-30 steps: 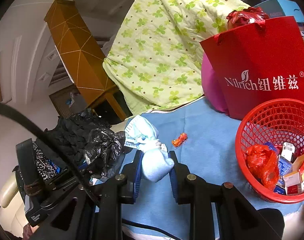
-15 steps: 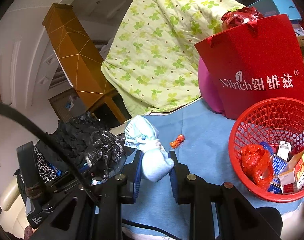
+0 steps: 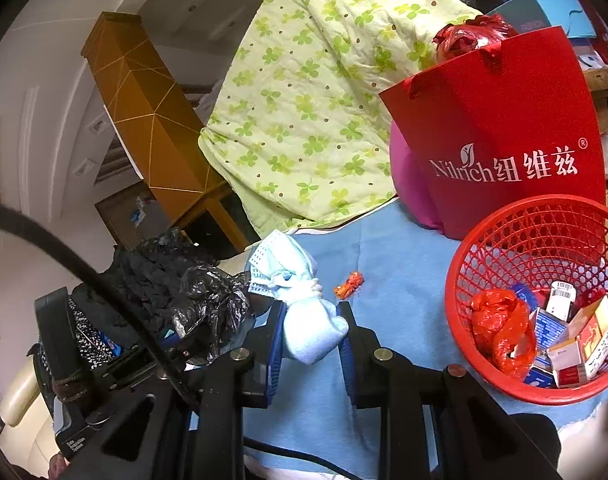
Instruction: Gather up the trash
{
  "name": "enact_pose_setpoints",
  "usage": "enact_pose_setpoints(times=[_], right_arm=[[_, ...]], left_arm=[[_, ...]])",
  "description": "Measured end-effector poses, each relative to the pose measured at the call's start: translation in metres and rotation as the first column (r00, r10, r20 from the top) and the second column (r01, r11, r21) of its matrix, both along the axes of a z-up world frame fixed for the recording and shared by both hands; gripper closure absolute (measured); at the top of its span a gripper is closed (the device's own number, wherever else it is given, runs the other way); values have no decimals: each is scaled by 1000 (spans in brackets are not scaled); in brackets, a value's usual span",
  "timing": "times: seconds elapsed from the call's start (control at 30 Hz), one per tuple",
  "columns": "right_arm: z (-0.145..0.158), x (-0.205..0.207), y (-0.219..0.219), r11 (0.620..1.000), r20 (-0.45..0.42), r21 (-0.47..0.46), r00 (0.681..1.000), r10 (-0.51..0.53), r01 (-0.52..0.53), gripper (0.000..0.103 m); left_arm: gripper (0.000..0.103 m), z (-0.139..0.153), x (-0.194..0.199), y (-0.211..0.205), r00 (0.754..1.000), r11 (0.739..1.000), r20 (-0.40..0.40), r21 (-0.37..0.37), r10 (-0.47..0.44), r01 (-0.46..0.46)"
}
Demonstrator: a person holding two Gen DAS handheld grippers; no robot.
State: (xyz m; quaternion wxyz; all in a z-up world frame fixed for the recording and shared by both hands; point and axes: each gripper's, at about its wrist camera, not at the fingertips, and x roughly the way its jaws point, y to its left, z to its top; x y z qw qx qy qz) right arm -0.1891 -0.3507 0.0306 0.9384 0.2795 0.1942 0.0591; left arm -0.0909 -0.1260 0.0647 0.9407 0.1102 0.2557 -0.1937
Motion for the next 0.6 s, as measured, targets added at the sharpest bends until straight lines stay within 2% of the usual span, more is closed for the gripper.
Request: enact_pose_setpoints(times=[0.6], right_arm=[[0,-14,-4,999,8,18,999,-33,33,76]], left_arm=[[80,2,-7,-12,999,999,7,17,-46,45]])
